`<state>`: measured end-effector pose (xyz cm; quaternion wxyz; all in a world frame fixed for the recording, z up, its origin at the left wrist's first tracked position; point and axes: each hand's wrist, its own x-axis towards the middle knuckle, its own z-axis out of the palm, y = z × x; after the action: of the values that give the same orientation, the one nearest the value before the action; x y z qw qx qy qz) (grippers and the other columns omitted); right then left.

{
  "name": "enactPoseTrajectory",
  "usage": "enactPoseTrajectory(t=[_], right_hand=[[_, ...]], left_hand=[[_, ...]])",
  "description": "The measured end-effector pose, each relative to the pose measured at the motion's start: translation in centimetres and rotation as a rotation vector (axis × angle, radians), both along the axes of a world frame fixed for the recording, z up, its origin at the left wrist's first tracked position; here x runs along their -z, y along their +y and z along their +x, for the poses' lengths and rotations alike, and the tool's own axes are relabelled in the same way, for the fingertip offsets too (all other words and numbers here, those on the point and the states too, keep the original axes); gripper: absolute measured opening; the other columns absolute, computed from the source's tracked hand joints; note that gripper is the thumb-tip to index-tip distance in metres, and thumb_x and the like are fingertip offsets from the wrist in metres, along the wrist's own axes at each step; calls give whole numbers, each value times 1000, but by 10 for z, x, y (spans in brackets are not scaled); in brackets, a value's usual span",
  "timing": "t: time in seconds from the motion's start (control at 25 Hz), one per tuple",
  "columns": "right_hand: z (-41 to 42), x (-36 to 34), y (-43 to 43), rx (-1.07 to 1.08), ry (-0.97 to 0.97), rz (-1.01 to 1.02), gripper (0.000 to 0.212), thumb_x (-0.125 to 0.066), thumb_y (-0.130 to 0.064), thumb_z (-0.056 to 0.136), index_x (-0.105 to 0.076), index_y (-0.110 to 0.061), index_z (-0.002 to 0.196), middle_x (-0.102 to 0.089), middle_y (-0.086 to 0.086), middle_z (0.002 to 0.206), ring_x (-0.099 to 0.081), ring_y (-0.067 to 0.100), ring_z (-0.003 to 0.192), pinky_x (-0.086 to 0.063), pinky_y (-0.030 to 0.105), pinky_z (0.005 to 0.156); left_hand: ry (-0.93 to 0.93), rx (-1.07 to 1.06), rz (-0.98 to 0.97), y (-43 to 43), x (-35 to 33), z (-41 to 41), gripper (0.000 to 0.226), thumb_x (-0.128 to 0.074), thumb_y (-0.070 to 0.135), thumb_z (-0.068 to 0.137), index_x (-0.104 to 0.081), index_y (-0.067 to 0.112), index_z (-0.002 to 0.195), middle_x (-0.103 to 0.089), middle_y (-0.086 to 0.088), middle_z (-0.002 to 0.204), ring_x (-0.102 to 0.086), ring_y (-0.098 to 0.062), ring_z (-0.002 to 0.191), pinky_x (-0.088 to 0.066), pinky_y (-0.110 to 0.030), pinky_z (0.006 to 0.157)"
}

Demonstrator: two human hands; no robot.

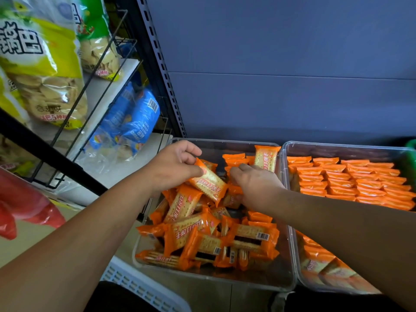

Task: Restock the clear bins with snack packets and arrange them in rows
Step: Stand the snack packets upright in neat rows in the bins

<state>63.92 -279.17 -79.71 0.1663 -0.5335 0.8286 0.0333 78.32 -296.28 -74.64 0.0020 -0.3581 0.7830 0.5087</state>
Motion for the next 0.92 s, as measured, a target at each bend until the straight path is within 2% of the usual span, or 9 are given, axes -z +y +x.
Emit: enactPoseTrajectory(t=[0.08,0.16,0.28,0.36,0.48,0.6,0.72,0.84,0.92], right_hand=[[-6,-2,-1,33,-74,-12,54,-80,-27,88,-49,-28,133,-55,-4,123,-58,21,113,-53,34,78],[-16,-11,1,139,-312,-95,55,-88,-34,81,-55,-31,126,-57,-11,113,-59,13,102,-48,26,73],[-24,-33,6,279,-732,-242,62,-95,-32,73,-63,-31,126,-64,-13,108,-63,6,93,-53,23,77],[-25,-39,8,329,-857,-292,53,-94,-33,75,-69,-28,122,-69,-11,99,-66,2,83,-53,23,76],[-35,-41,14,404,-844,-333,35,-91,-29,80,-74,-22,109,-71,-8,82,-65,3,71,-48,23,68],[-45,-40,27,476,-845,-365,24,-89,-27,82,-73,-20,98,-72,-1,84,-66,12,74,-50,26,67],[-45,-33,32,427,-791,-344,25,-88,-29,83,-67,-17,93,-59,0,76,-54,13,68,-46,31,65],[-47,-28,30,406,-734,-343,25,-86,-31,85,-65,-20,93,-57,-1,76,-52,12,67,-46,32,63],[-48,-26,31,383,-716,-339,26,-86,-32,85,-65,-21,96,-58,-2,78,-53,12,69,-47,31,63]], left_hand=[[16,11,6,2,-1,0,43,-86,10,83,-65,26,117,-77,5,97,-75,-9,83,-57,-25,72],[35,40,34,4,-2,-2,45,-88,9,82,-66,26,118,-77,5,97,-75,-9,81,-60,-30,75],[75,113,70,14,-4,-11,45,-88,8,81,-67,24,118,-77,4,95,-76,-9,82,-59,-27,75],[138,128,112,23,-3,-20,41,-88,10,82,-68,21,116,-79,2,94,-77,-12,84,-59,-26,75],[105,124,15,28,11,-28,24,-83,31,88,-68,27,106,-78,2,97,-76,-16,90,-63,-37,82],[-264,569,-359,27,28,-27,26,-76,56,87,-74,33,98,-71,15,99,-68,-9,94,-59,-37,84],[-469,970,-506,40,37,-30,47,-72,64,87,-70,36,124,-68,15,118,-62,-13,108,-55,-36,88],[-663,1073,-555,46,46,-37,77,-48,88,83,-49,46,148,-60,8,142,-52,-24,130,-48,-40,97],[-784,1121,-581,50,51,-39,84,-34,95,82,-33,54,155,-51,2,154,-43,-31,141,-42,-44,101]])
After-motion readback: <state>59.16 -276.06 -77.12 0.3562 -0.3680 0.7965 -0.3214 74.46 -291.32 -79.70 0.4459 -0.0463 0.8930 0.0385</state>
